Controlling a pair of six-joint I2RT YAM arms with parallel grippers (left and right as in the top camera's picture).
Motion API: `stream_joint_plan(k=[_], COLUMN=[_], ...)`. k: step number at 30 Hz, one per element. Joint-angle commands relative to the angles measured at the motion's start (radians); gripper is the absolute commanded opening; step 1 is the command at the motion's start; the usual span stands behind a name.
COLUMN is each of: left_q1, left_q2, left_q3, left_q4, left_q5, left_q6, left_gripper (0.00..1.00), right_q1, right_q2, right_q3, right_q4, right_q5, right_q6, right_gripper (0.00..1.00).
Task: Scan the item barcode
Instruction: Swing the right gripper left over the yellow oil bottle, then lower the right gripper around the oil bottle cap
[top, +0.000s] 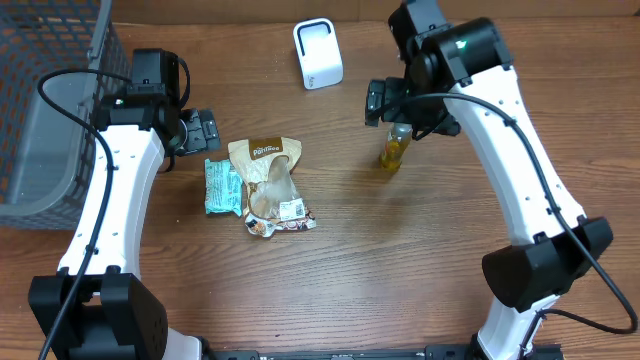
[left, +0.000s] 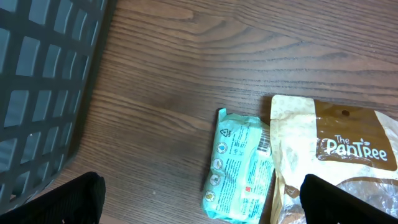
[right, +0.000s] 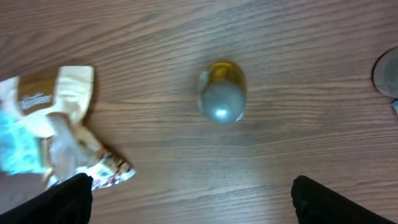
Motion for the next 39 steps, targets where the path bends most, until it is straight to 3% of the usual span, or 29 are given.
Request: stream_joint_plan(k=[1,12,39], left_q1=[0.002,0.002,0.002], left_q2=[0.002,0.002,0.002], left_q3=[0.017,0.017,0.017], left_q4=[-0.002,-0.003,-0.003], left_q5=[-0.009,-0.009,-0.009], left_q6=[0.014,0.014,0.014], left_gripper=[1.0,1.0,0.99], right_q1=[0.002,0.002,0.002], right_q2=[-0.003,0.001,0.001], right_q3=[-0.074,-0.258,-0.262], right_q4=[0.034,0.164,0.183], right_q5=[0.026,0.026,0.026], right_q6=[0.02,0.019,-0.027], right_gripper=[1.0,1.0,1.0])
